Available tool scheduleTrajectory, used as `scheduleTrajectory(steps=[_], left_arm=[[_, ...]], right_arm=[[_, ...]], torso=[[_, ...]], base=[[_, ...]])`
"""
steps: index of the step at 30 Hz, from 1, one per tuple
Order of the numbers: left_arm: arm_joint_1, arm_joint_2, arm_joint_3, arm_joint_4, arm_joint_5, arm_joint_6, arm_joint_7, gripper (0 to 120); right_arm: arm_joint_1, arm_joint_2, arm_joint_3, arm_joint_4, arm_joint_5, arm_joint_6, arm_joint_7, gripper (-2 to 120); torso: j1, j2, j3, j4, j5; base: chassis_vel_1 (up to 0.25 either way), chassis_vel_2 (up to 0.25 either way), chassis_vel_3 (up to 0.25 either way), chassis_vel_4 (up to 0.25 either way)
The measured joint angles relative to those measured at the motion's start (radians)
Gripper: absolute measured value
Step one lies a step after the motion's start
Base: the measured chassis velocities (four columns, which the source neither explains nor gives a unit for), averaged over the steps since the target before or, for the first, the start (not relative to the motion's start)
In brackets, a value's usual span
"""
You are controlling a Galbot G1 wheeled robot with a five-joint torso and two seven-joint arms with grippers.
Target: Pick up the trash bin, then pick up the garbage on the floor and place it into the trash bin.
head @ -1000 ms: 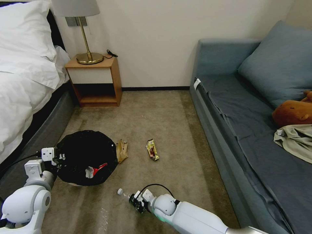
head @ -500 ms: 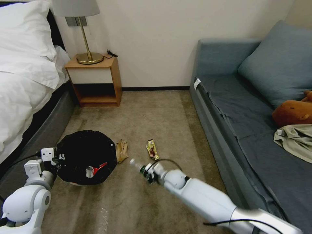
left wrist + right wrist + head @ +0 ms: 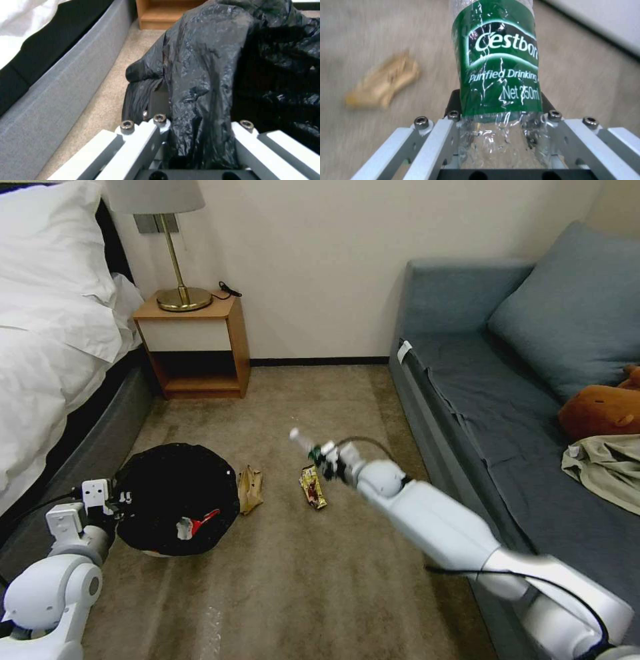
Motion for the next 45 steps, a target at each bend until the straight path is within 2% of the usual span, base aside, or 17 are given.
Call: scheduleTrajectory(steps=[7,14,16,23,33,35,36,37,39,40,42,45], left_arm=[[-0.044,0.012,0.018,0.021,-0.015,0.011,0.000,4],[-0.070,0.007,0.037,0.026,-0.016,0.018,-0.001,4],[-0.076,-0.001,0.049,0.027,-0.015,0.021,-0.002,4],[-0.079,-0.007,0.051,0.027,-0.013,0.020,-0.003,4],[-0.070,-0.026,0.053,-0.006,-0.011,0.028,-0.005,4],[-0.065,-0.028,0.054,-0.007,-0.010,0.028,-0.005,4],[-0.060,-0.028,0.054,-0.007,-0.009,0.028,-0.006,4],[-0.060,-0.028,0.054,-0.007,-0.009,0.028,-0.006,4],[-0.057,-0.028,0.053,-0.009,-0.009,0.028,-0.006,4],[-0.057,-0.028,0.053,-0.009,-0.009,0.028,-0.006,4],[-0.057,-0.029,0.053,-0.012,-0.008,0.028,-0.006,4],[-0.057,-0.031,0.054,-0.012,-0.008,0.028,-0.006,4]], right_arm=[[0.099,0.013,-0.007,0.153,0.067,0.006,0.018,26],[0.087,0.049,-0.043,0.250,0.141,0.048,0.057,26],[0.060,0.065,-0.101,0.307,0.193,0.086,0.069,26],[-0.014,0.075,-0.180,0.347,0.208,0.119,0.080,26],[-0.102,0.102,-0.228,0.323,0.150,0.128,0.110,28],[-0.115,0.105,-0.234,0.308,0.136,0.130,0.117,36],[-0.124,0.104,-0.236,0.299,0.125,0.136,0.118,50],[-0.124,0.104,-0.236,0.299,0.125,0.136,0.118,50],[-0.128,0.098,-0.234,0.302,0.121,0.131,0.119,61],[-0.128,0.098,-0.234,0.302,0.121,0.131,0.119,61],[-0.126,0.092,-0.227,0.314,0.122,0.114,0.119,73],[-0.123,0.090,-0.224,0.318,0.123,0.111,0.119,79]], torso=[[0.000,0.000,0.000,0.0000,-0.0001],[0.000,0.000,0.000,0.0002,-0.0001],[0.000,0.000,0.000,0.0000,-0.0002],[0.000,0.000,0.000,0.0001,0.0000],[0.000,0.000,0.000,0.0000,0.0000],[0.000,0.000,0.000,0.0000,0.0000],[0.000,0.000,0.000,0.0001,0.0000],[0.000,0.000,0.000,0.0001,0.0000],[0.000,0.000,0.000,0.0000,0.0000],[0.000,0.000,0.000,0.0000,0.0000],[0.000,0.000,0.000,0.0000,0.0000],[0.000,0.000,0.000,0.0000,0.0000]], base=[[0.000,0.000,0.000,0.000],[0.000,0.000,0.000,0.000],[0.000,0.000,0.000,0.000],[0.000,0.000,0.000,0.000],[0.000,0.000,0.000,0.000],[0.000,0.000,0.000,0.000],[0.000,0.000,0.000,0.000],[0.000,0.000,0.000,0.000],[0.000,0.000,0.000,0.000],[0.000,0.000,0.000,0.000],[0.000,0.000,0.000,0.000],[0.000,0.000,0.000,0.000]])
